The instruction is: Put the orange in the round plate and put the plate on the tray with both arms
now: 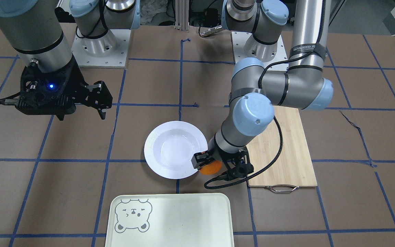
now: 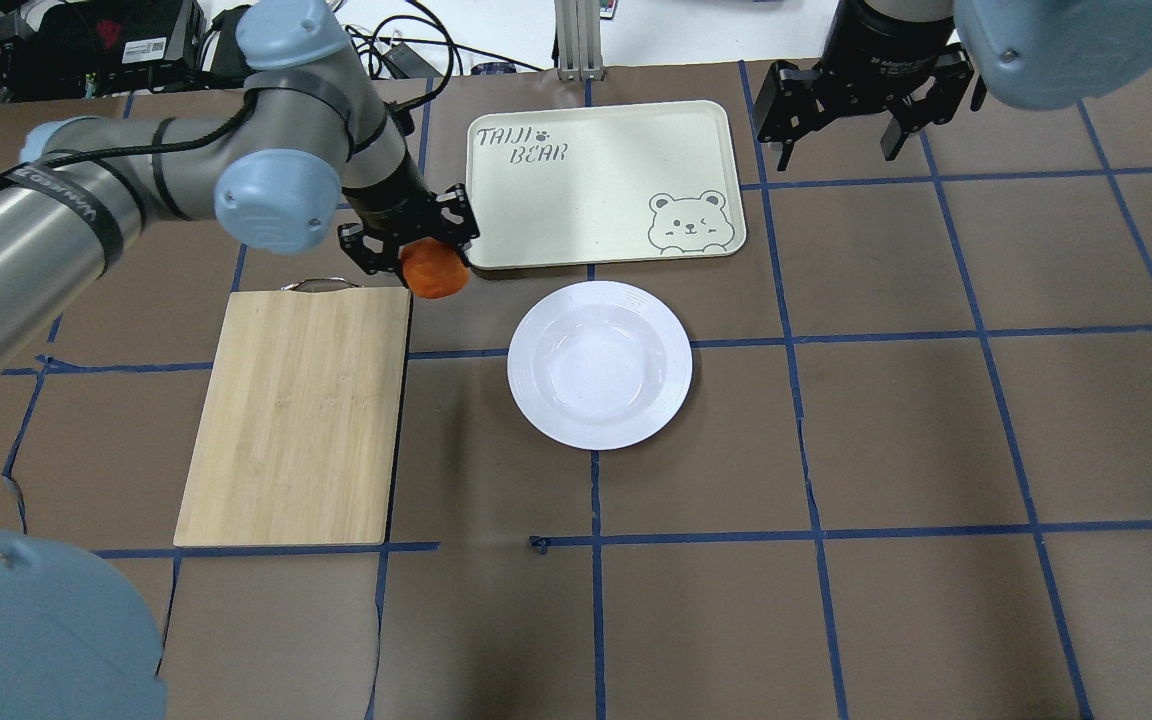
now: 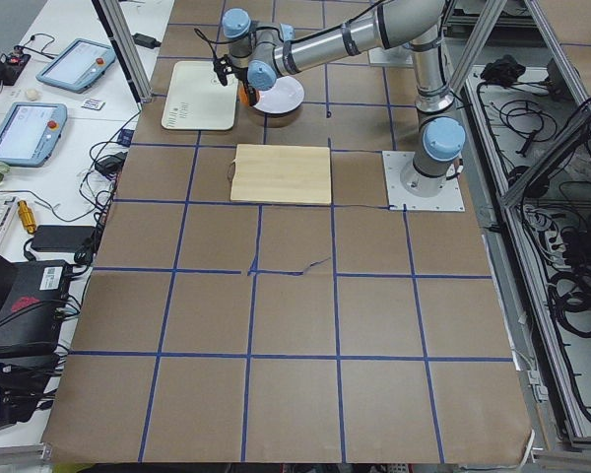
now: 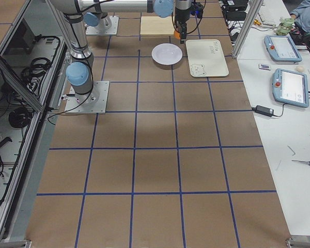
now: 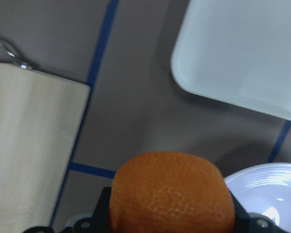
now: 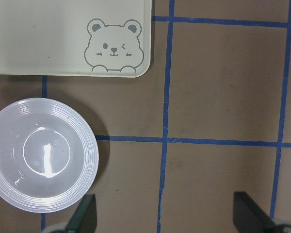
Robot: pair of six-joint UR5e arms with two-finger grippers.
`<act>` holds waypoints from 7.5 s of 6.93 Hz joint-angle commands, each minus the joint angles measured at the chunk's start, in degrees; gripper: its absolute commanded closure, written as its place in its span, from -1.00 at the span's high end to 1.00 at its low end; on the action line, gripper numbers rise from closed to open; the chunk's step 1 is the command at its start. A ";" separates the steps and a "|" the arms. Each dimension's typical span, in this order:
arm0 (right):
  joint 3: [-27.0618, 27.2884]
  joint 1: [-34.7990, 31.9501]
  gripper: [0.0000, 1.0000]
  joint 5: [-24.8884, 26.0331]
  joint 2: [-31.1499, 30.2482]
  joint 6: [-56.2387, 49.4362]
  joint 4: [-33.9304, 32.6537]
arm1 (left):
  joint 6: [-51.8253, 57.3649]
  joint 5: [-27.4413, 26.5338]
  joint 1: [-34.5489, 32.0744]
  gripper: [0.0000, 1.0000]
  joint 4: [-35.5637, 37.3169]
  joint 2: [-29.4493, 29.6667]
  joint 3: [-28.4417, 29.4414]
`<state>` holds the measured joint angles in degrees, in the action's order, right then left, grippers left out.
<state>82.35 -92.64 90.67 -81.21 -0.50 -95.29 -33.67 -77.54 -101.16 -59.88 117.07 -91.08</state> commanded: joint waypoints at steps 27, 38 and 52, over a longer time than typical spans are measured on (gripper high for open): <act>33.93 -1.05 0.36 -29.33 16.61 14.73 -49.29 | 34.37 -12.55 17.22 1.00 -20.63 -22.76 -0.68; 16.82 -0.26 -1.00 -29.94 17.91 20.87 -42.96 | 34.63 -12.02 16.60 1.00 -22.12 -28.83 -3.57; -16.62 2.64 1.00 -5.25 17.37 0.94 0.64 | 38.06 -12.28 16.60 1.00 -22.39 -29.80 -4.72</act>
<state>66.10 -89.87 81.85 -57.01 3.84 -104.61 4.33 -89.89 -84.55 -82.33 87.29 -95.93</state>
